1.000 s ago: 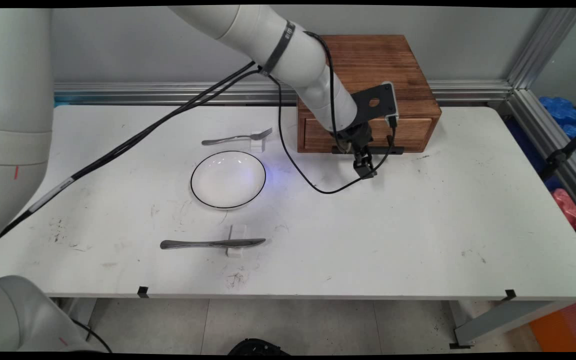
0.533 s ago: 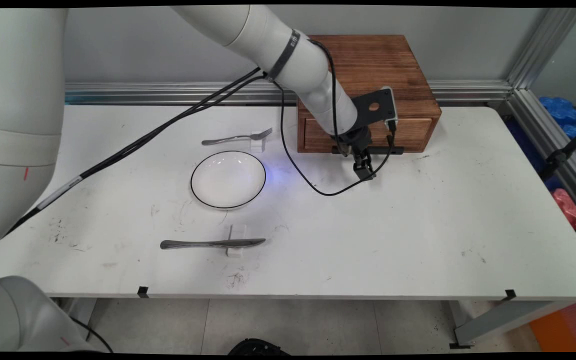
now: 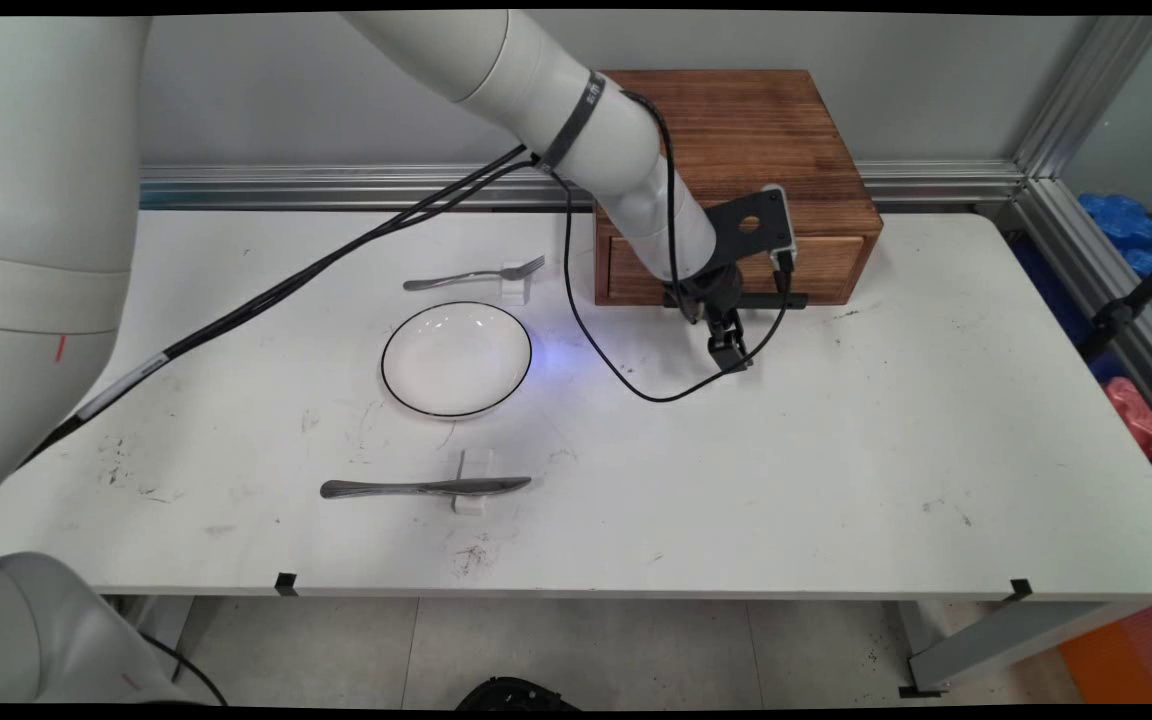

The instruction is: Open the drawer

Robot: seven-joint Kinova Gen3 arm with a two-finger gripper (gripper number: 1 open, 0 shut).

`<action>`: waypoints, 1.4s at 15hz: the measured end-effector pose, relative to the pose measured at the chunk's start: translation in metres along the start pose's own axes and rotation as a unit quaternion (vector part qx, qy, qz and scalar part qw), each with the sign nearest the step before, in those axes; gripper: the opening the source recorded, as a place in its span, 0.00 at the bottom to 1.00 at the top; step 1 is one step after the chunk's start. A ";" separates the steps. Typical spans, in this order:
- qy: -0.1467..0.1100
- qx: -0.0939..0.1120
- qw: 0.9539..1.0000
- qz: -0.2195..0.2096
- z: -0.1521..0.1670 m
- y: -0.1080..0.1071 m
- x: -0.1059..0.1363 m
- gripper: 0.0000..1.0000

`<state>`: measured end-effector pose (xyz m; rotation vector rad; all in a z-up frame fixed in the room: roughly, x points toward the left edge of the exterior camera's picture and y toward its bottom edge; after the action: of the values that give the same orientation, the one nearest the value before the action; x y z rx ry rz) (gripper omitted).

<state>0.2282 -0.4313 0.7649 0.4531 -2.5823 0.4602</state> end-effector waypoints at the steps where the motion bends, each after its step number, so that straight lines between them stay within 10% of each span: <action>1: -0.001 -0.002 1.000 -0.001 0.000 0.002 0.000 1.00; 21: -0.006 -0.034 0.999 -0.008 -0.012 0.046 0.004 1.00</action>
<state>0.2116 -0.3861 0.7658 0.4541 -2.5951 0.3647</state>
